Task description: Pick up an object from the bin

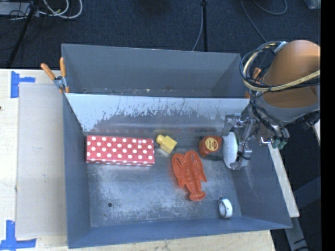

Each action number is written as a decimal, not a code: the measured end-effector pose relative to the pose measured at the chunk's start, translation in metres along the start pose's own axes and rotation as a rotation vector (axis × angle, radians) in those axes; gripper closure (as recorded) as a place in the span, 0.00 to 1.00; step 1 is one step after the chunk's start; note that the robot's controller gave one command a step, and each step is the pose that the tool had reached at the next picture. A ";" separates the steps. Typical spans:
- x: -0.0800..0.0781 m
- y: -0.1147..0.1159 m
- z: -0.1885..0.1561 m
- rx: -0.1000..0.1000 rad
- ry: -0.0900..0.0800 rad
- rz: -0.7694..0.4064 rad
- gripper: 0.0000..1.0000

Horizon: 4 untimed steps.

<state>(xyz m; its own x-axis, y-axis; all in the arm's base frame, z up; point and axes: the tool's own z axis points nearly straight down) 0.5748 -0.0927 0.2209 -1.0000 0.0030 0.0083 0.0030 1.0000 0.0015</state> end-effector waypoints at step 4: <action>-0.027 0.032 0.104 0.003 -0.017 -0.103 0.00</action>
Offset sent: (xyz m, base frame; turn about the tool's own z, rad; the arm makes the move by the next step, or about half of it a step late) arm 0.0170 0.0229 -0.1015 -0.0981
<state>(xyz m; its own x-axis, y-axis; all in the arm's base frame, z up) 0.6015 -0.0607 0.1167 -0.9949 -0.1001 -0.0089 -0.1000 0.9950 -0.0014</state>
